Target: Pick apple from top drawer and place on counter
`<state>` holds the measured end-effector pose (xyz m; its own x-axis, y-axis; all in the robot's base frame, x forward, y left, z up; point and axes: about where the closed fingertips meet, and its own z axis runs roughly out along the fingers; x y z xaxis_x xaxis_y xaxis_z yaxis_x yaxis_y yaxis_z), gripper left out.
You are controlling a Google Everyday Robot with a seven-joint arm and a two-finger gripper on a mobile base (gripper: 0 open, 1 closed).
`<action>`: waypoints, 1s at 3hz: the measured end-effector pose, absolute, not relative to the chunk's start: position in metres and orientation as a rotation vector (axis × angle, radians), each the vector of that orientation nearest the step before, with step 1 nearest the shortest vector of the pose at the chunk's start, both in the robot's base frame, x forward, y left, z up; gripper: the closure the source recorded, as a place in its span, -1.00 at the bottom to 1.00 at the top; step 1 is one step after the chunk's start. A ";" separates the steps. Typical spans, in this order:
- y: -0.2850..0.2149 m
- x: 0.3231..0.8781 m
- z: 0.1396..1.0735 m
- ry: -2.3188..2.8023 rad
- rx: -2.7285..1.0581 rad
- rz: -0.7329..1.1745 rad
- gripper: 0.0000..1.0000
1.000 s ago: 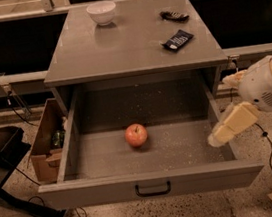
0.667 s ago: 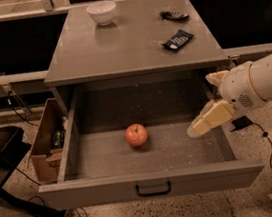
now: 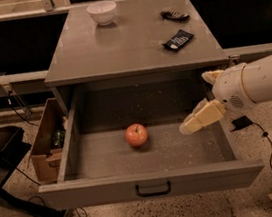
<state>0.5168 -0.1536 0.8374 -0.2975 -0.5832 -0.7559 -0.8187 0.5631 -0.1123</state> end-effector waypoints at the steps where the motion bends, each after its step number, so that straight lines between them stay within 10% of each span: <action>1: -0.119 0.532 0.798 1.982 -1.094 0.465 -1.00; 3: -0.056 0.614 0.710 1.892 -1.046 0.562 -1.00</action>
Offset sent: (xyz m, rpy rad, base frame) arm 0.0954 0.0977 -0.1369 0.2354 -0.0242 0.0242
